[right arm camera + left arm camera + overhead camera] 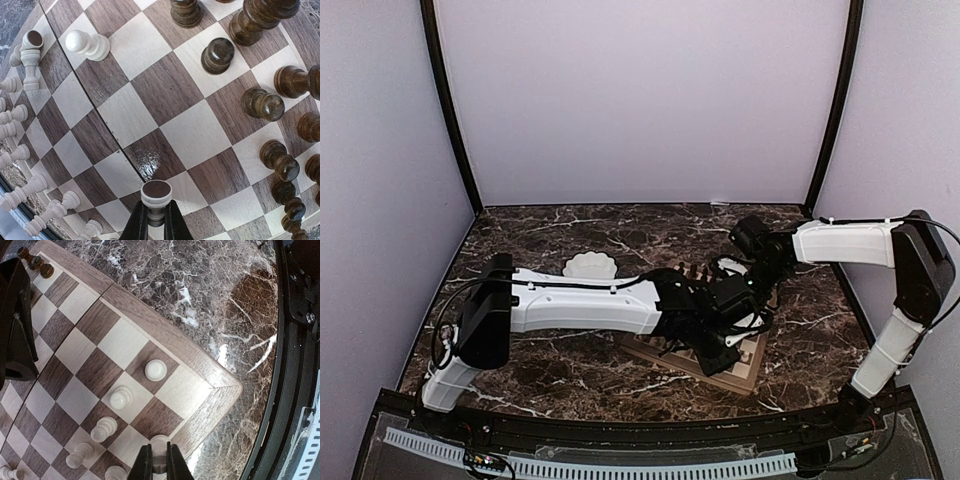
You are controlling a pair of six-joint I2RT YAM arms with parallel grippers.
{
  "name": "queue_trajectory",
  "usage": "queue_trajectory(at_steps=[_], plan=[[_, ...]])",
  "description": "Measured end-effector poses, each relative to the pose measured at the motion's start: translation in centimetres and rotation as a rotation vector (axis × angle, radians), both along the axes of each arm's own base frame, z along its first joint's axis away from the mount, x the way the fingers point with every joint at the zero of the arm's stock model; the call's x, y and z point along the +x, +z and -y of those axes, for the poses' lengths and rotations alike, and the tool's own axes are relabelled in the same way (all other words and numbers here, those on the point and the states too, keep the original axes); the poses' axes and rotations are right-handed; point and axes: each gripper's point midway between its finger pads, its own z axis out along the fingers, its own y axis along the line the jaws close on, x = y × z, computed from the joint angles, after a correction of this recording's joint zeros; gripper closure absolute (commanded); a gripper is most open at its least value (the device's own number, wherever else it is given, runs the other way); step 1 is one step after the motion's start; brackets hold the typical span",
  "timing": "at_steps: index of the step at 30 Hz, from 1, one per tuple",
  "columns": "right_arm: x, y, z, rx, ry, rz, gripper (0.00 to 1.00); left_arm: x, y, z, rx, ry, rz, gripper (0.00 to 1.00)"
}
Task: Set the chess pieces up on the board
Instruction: Place the knight at g1.
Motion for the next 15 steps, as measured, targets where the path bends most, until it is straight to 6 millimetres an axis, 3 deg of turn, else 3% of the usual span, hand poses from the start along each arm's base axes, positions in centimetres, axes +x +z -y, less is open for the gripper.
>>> queue_trajectory(at_steps=[15], plan=[[-0.12,0.04,-0.15,0.009,0.003,-0.006,0.97,0.35,-0.11,0.78,-0.017,0.024,-0.002,0.99]])
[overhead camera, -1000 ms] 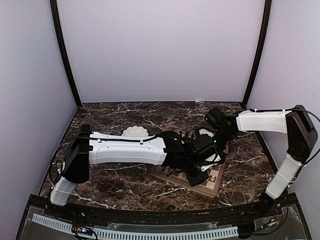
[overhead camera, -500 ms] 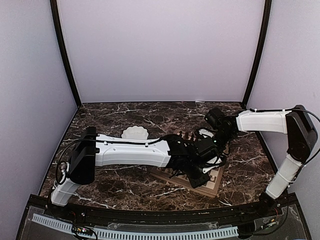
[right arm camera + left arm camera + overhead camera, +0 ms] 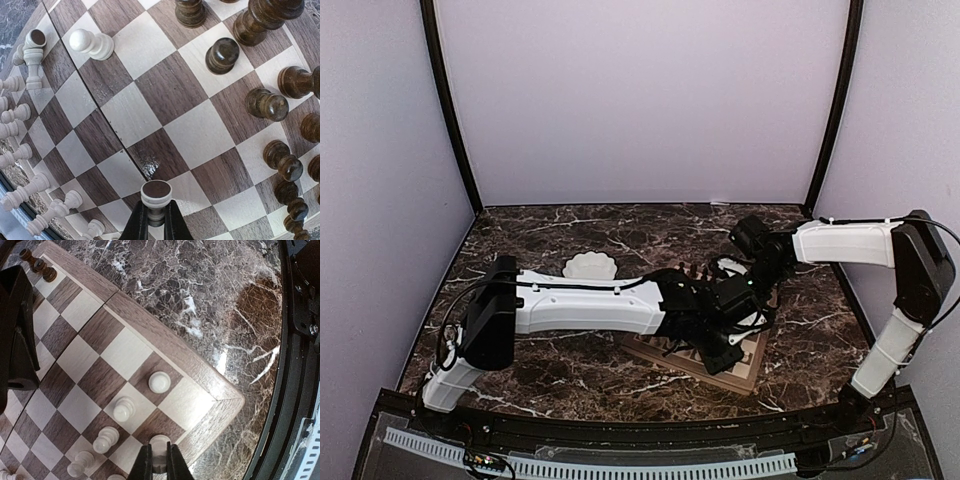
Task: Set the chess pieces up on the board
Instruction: Place the knight at g1.
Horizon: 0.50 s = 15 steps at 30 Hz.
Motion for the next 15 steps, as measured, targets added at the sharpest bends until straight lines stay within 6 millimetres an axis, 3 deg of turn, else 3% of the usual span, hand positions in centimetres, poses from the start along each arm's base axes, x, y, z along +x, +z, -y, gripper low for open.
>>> queue_trajectory(at_steps=[8,15], plan=[[-0.04,0.0,-0.03,0.002,0.0,-0.002,0.97,-0.09,-0.33,0.2,-0.002,0.005,-0.012,0.96],[-0.05,0.01,-0.06,0.004,0.001,-0.003,0.97,-0.1,-0.39,0.31,-0.005,0.01,-0.017,0.77]])
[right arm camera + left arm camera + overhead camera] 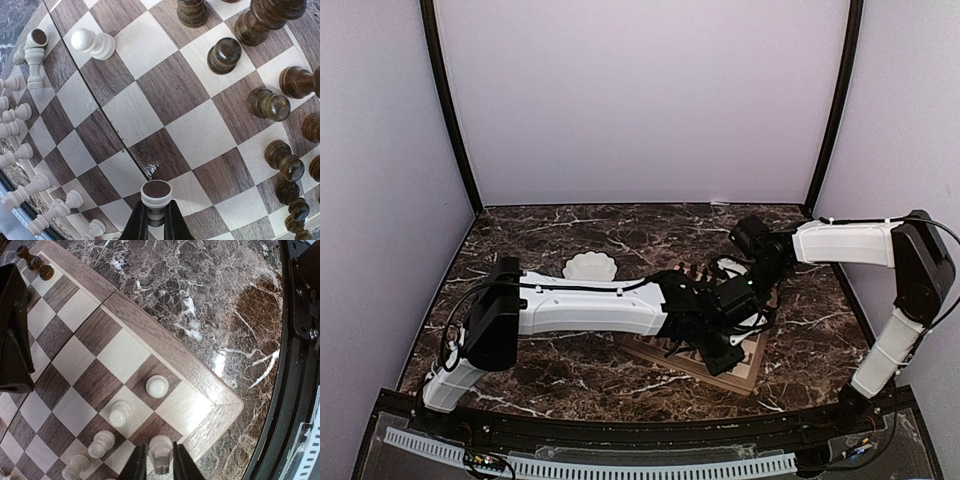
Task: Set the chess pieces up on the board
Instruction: Place the knight at g1, then pass from the right arm to the left
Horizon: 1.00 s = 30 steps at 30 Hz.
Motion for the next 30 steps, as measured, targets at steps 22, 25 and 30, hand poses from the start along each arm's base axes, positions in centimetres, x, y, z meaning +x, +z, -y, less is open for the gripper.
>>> queue_trajectory(at_steps=[22,25,30], plan=[[-0.5,7.6,-1.0,0.146,0.025,0.122,0.95,2.6,19.4,-5.7,-0.266,0.105,0.184,0.54],[-0.6,10.2,-1.5,0.19,0.046,0.18,0.95,4.4,25.7,-9.8,-0.446,0.196,0.155,0.53],[-1.2,13.3,-3.4,0.224,0.128,0.255,0.94,9.5,26.2,-14.1,-0.589,0.356,-0.057,0.56]])
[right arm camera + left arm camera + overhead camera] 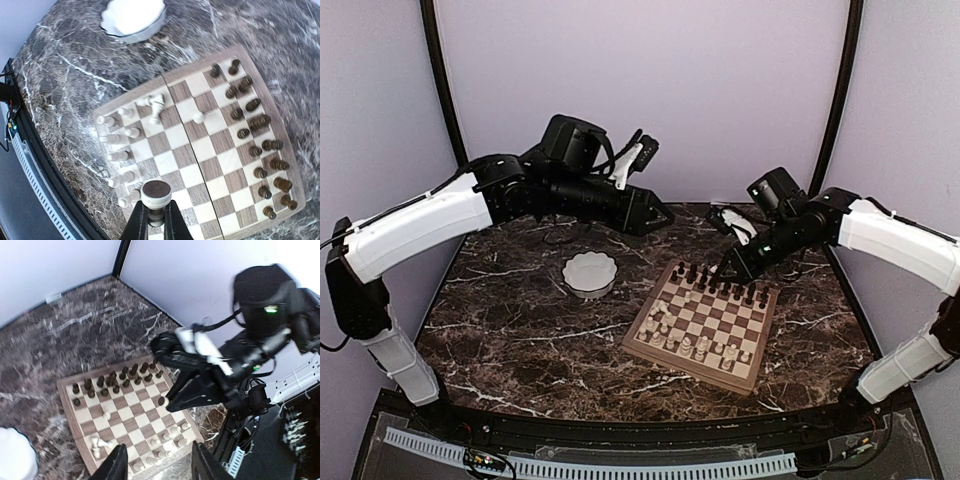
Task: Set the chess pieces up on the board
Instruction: Pass from the right arm to the left
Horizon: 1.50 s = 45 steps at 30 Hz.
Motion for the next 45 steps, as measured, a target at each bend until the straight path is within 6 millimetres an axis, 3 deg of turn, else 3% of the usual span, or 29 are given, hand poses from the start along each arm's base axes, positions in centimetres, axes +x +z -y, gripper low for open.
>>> queue_trajectory(at_steps=[2,6,10,14,24,31,45], plan=[[-0.4,1.1,-1.0,-0.001,0.039,0.036,0.94,1.8,-2.9,-0.1,-0.017,0.004,-0.137,0.57],[-1.5,3.4,-3.0,-0.013,0.119,0.108,0.94,2.4,-9.2,1.5,-0.015,-0.056,-0.408,0.57],[-1.9,4.4,-4.9,-0.05,0.181,0.162,0.94,1.4,-12.3,2.8,-0.032,-0.132,-0.599,0.57],[-2.4,3.8,-5.7,-0.1,0.216,0.172,0.94,0.5,-12.4,2.9,-0.077,-0.175,-0.694,0.58],[-2.9,2.8,-6.0,-0.156,0.234,0.174,0.94,0.6,-12.9,2.0,-0.156,-0.197,-0.806,0.58],[-3.1,2.1,-6.4,-0.173,0.246,0.166,0.94,0.4,-11.8,2.1,-0.208,-0.228,-0.821,0.58],[-2.6,2.5,-6.9,-0.171,0.252,0.195,0.93,0.0,-11.0,2.4,-0.245,-0.256,-0.853,0.73]])
